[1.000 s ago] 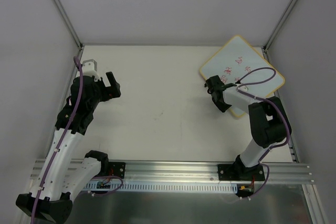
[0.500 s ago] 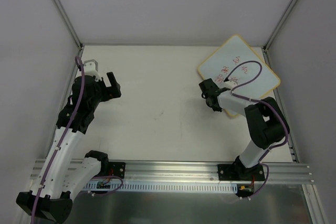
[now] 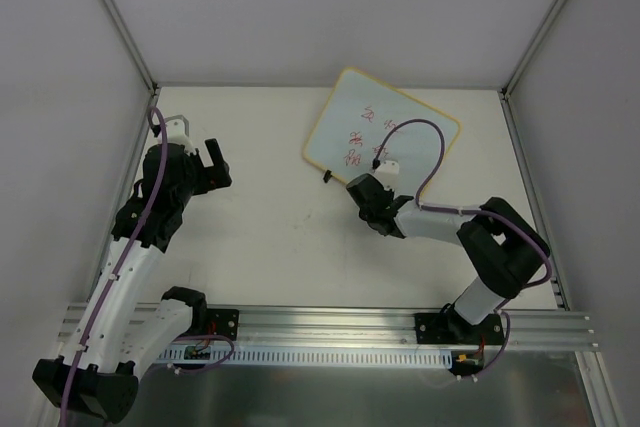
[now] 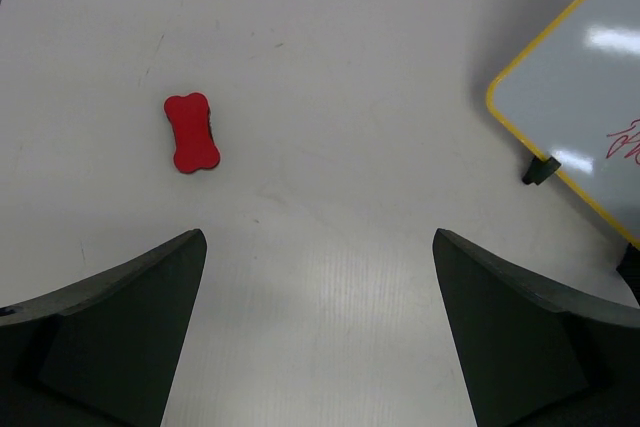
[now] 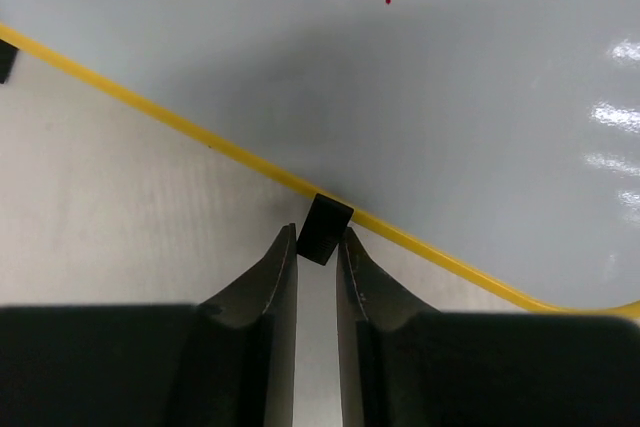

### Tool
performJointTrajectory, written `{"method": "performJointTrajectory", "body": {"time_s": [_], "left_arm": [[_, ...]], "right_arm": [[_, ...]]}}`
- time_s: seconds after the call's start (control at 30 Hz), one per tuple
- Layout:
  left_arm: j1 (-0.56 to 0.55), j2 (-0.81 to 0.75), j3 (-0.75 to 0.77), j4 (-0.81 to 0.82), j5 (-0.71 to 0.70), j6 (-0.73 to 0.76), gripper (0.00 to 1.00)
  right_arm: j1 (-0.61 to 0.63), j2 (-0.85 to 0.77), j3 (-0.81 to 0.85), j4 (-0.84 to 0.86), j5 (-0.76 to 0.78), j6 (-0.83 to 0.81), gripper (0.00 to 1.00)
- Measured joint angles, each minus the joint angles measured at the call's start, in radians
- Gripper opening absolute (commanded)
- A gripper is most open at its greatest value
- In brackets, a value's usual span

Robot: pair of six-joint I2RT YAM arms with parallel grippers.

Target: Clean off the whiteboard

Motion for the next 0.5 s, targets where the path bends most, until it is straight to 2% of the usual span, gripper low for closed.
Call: {"method": "performJointTrajectory", "body": {"time_s": [0.23,0.43,0.47,0.5], "left_arm": [[0.0,0.001,-0.009,0.001,-0.012,-0.006,0.99],[0.0,0.013,-0.011,0.0,-0.037,-0.014,0.99],[0.0,0.018,-0.011,0.0,-0.041,-0.015,0.99],[0.0,0.023,-0.011,0.001,-0.047,-0.016,0.99]], "right_arm": [[0.065,-0.094,-0.1,0.083,-0.134,-0.099,0.0],[0.085,-0.209,-0.185,0.071,-0.24,-0.183,0.0],[0.088,-0.231,-0.2,0.063,-0.255,-0.198,0.01],[0.089,-0.252,-0.214,0.054,-0.269,-0.212,0.08]]}}
